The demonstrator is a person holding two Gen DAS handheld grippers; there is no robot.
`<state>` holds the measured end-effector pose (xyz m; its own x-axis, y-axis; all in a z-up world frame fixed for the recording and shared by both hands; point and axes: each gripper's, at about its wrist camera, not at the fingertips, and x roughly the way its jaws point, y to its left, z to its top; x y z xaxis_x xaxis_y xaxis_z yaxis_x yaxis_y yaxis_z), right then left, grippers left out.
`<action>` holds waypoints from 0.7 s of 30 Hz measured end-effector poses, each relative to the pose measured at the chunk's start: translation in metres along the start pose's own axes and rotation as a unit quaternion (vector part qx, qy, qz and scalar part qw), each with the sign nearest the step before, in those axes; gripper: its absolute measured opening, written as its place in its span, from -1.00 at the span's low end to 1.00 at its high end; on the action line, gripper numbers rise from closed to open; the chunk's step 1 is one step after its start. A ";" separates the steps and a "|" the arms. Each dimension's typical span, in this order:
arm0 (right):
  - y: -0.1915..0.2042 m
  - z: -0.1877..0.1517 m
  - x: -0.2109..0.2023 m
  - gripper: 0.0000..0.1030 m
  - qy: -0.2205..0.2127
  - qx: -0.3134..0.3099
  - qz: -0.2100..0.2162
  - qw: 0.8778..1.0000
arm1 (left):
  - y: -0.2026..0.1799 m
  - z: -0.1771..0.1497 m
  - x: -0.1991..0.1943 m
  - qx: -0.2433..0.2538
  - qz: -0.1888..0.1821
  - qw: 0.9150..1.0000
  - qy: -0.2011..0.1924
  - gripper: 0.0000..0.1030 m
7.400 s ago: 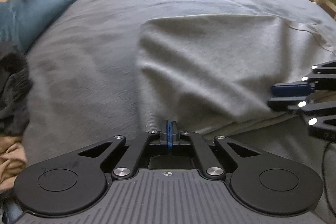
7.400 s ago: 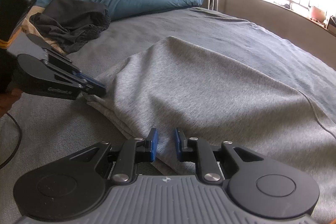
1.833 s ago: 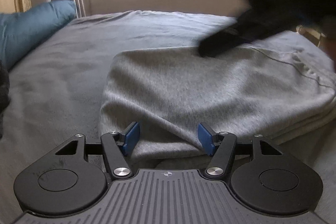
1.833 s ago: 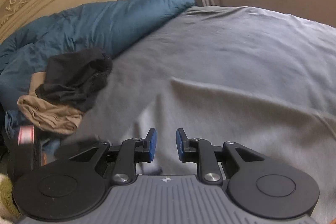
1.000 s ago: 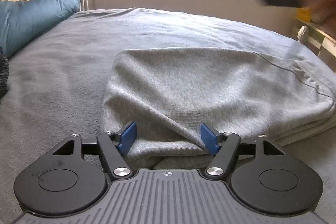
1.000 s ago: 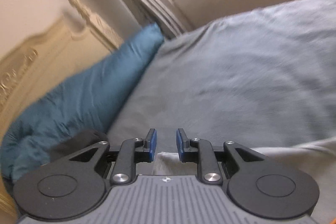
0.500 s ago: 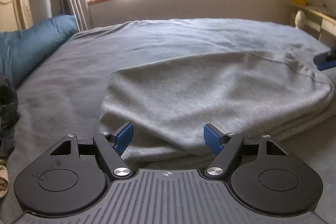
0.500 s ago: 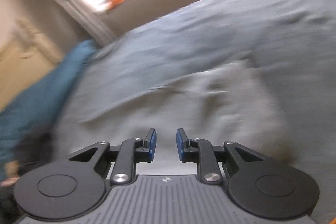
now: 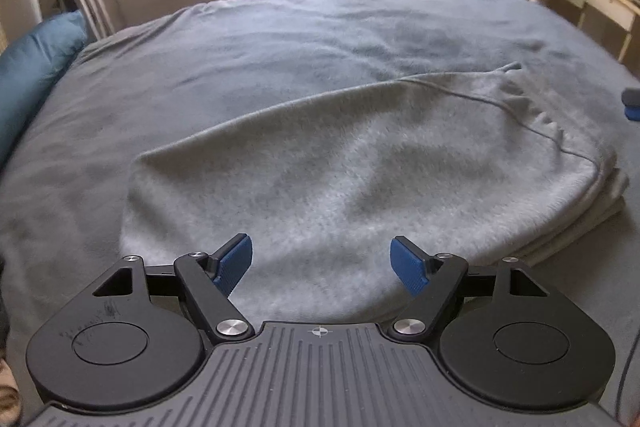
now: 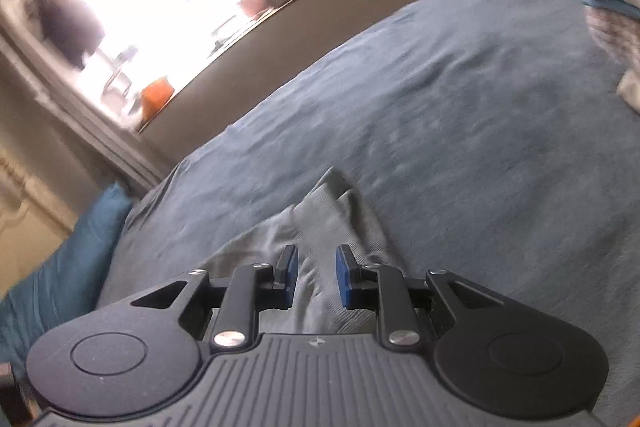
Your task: Fold clothes
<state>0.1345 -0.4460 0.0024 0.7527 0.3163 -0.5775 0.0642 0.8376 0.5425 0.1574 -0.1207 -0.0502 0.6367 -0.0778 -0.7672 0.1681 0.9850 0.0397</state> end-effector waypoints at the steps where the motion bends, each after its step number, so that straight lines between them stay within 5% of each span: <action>1: 0.007 -0.005 0.003 -0.57 0.006 -0.019 0.002 1.000 | -0.004 -0.001 0.003 -0.005 0.002 1.000 0.002 0.49; 6: 0.041 -0.032 0.014 -0.57 0.027 -0.134 -0.001 0.991 | -0.016 -0.012 0.012 -0.045 -0.001 0.999 0.014 0.51; 11: 0.050 -0.070 0.040 -0.58 0.074 -0.237 -0.038 0.968 | -0.018 -0.014 0.013 -0.042 0.006 0.999 0.014 0.65; 21: 0.046 -0.082 0.045 -0.53 0.085 -0.246 -0.041 0.965 | -0.008 -0.015 0.014 -0.071 0.006 0.997 0.014 0.88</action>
<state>0.1183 -0.3565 -0.0484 0.6377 0.2726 -0.7204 -0.2303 0.9600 0.1594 0.1537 -0.1274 -0.0709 0.6160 -0.0638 -0.7852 0.0512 0.9978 -0.0409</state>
